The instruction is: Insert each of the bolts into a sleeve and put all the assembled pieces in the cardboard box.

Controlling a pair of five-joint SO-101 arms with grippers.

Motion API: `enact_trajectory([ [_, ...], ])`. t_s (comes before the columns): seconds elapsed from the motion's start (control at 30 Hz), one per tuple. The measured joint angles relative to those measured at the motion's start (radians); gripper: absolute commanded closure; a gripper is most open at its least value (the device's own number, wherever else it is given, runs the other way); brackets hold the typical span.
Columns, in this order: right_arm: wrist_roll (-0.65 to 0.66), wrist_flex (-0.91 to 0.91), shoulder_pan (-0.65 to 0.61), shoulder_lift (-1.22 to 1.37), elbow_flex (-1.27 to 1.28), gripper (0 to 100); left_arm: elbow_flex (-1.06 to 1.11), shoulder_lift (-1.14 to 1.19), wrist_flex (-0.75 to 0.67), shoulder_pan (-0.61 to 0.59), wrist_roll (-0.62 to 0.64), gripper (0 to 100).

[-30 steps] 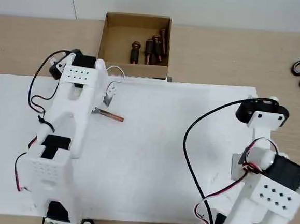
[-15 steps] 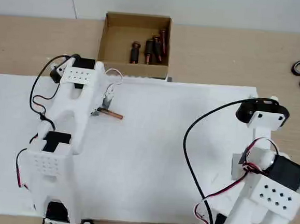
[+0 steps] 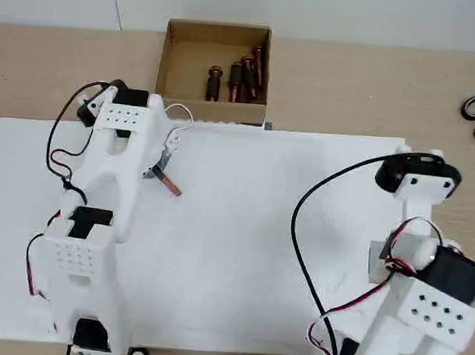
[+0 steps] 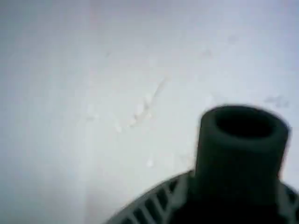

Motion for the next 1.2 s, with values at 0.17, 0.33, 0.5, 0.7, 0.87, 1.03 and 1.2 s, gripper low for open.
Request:
enact_trajectory([
  [0.17, 0.000, 0.000, 0.000, 0.000, -0.121, 99.5, -0.106, -0.130, 0.077, 0.008, -0.069, 100],
  [0.33, 0.000, 0.000, 0.000, -0.037, -0.161, 99.5, -0.129, -0.272, 0.132, 0.038, -0.198, 100],
  [0.5, 0.002, 0.000, 0.000, -0.209, -0.153, 99.5, -0.129, -0.373, 0.216, 0.055, -0.318, 100],
  [0.7, 0.014, 0.000, -0.018, -0.459, -0.020, 99.5, -0.120, -0.483, 0.244, 0.092, -0.399, 100],
  [0.87, 0.015, -0.043, -0.018, -0.641, 0.121, 99.5, -0.011, -0.603, 0.245, 0.178, -0.443, 100],
  [1.03, -0.023, -0.143, -0.020, -0.802, 0.256, 99.5, 0.158, -0.736, 0.183, 0.229, -0.466, 100],
  [1.2, -0.114, -0.221, -0.089, -0.944, 0.370, 99.5, 0.354, -0.896, 0.057, 0.233, -0.499, 100],
])
